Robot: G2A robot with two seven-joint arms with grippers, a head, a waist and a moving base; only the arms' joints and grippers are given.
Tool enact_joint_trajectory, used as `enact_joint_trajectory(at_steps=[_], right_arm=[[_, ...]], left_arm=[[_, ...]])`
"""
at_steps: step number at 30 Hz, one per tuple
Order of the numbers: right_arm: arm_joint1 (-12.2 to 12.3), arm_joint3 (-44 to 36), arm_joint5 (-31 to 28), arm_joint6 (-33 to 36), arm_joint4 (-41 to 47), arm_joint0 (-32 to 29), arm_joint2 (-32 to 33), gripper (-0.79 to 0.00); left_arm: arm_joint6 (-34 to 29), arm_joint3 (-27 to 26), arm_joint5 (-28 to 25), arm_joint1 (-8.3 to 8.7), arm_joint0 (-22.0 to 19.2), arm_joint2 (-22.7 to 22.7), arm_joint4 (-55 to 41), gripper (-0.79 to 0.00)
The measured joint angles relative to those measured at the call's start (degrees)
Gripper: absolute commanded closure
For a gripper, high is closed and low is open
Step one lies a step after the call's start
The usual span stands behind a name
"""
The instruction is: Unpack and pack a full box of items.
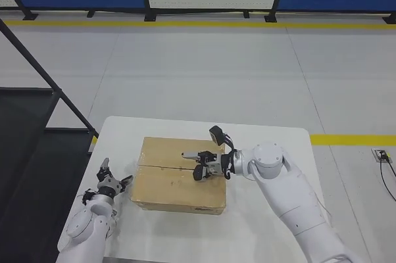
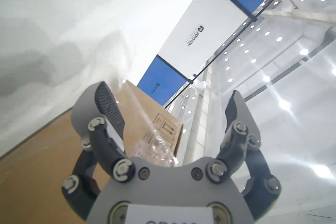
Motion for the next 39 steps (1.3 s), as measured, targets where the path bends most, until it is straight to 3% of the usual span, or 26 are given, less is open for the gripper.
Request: enact_joint_trajectory(at_steps=[6, 15, 21, 27, 31, 39], right_arm=[[0.0, 0.4, 0.2, -0.1, 0.3, 0.7, -0.7, -0.785], [-0.1, 0.9, 0.4, -0.5, 0.8, 1.2, -1.8, -0.785], [0.0, 0.9, 0.6, -0.8, 1.0, 1.3, -2.2, -0.785], [0.1, 0.5, 1.2, -1.0, 1.0, 1.4, -2.6, -0.785], [0.2, 0.3, 1.4, -1.1, 1.0, 1.6, -2.8, -0.785], [0.2, 0.8, 1.4, -0.8, 1.4, 2.3, -3.4, -0.785]], left_arm=[[-3.3, -0.4, 1.4, 0.19, 0.3, -0.9, -1.2, -0.785], [-4.2, 4.7, 3.9, -0.66, -5.6, 1.0, -7.3, -0.785], [-3.1, 10.2, 0.6, -1.64, -9.4, 3.1, -10.1, -0.785], [-2.2, 13.6, -6.3, -2.53, -11.3, 3.1, -13.7, -0.785], [-2.4, 12.8, -10.1, -2.58, -10.9, 1.5, -14.9, -0.785], [-2.1, 7.4, -12.4, -2.16, -8.6, -1.9, -14.9, -0.785]])
